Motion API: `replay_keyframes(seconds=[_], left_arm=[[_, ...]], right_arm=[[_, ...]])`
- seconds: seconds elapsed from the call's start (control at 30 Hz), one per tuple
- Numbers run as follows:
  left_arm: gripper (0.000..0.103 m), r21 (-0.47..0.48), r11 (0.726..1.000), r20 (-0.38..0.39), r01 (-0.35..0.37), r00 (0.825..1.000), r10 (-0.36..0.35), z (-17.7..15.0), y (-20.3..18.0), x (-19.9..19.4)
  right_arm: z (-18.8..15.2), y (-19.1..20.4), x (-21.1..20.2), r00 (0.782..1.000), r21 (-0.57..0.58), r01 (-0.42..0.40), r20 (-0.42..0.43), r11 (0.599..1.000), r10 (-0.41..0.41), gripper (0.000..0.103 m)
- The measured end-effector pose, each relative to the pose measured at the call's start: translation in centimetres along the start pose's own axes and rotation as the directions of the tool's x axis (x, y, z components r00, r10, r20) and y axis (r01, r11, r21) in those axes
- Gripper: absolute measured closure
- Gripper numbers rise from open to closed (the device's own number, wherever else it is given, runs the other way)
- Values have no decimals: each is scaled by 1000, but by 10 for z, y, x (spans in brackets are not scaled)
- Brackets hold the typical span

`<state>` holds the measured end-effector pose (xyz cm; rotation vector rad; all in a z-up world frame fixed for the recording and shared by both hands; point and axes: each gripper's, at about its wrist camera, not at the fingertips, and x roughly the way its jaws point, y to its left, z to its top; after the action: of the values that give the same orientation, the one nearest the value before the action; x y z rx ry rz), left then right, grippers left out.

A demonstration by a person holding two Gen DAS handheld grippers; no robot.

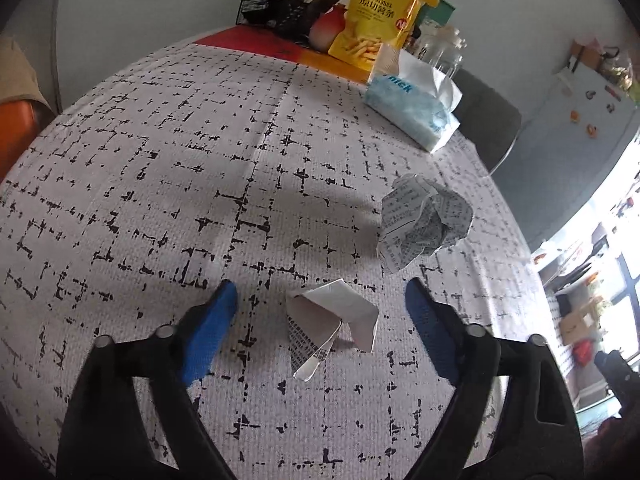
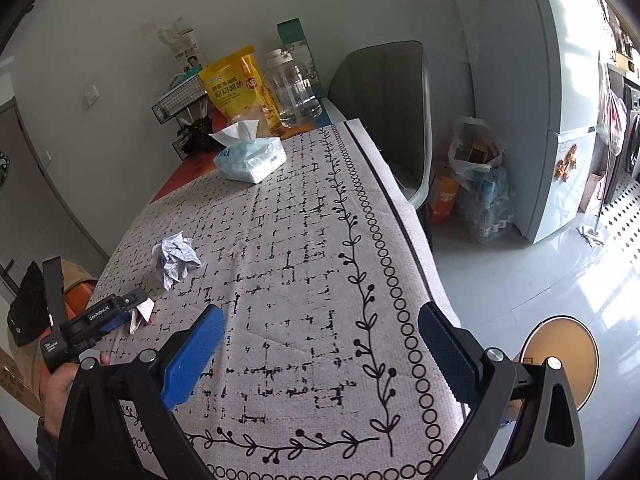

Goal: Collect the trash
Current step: 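Lower the left gripper around the folded white paper box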

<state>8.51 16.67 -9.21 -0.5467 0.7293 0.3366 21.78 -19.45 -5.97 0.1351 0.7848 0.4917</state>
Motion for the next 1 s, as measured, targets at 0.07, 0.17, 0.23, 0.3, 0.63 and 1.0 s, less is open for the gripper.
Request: replay_keyframes(seconds=[0.07, 0.17, 0.23, 0.3, 0.63, 1.0], left_arm=[[47, -13, 1000, 0, 25, 1000, -25, -1, 8, -2], [69, -29, 997, 7, 67, 998, -67, -3, 20, -9], [77, -22, 996, 22, 81, 996, -81, -3, 23, -15], [77, -20, 995, 33, 101, 994, -100, -2, 26, -20], [67, -77, 987, 81, 142, 987, -135, 7, 45, -42], [42, 22, 995, 45, 95, 994, -96, 1, 17, -22]], right_arm=[[-1, 4, 3, 1000, -7, 1, -8, 1000, -1, 8], [-1, 10, 6, 1000, -11, 0, -12, 1000, 0, 8], [-1, 15, 7, 1000, -15, -5, -10, 1000, 5, 8], [-2, 18, 10, 1000, -16, -10, -12, 1000, 10, 8], [0, 43, 25, 998, -59, -55, -29, 997, 53, 8], [-3, 47, 33, 997, -52, -61, -45, 997, 59, 8]])
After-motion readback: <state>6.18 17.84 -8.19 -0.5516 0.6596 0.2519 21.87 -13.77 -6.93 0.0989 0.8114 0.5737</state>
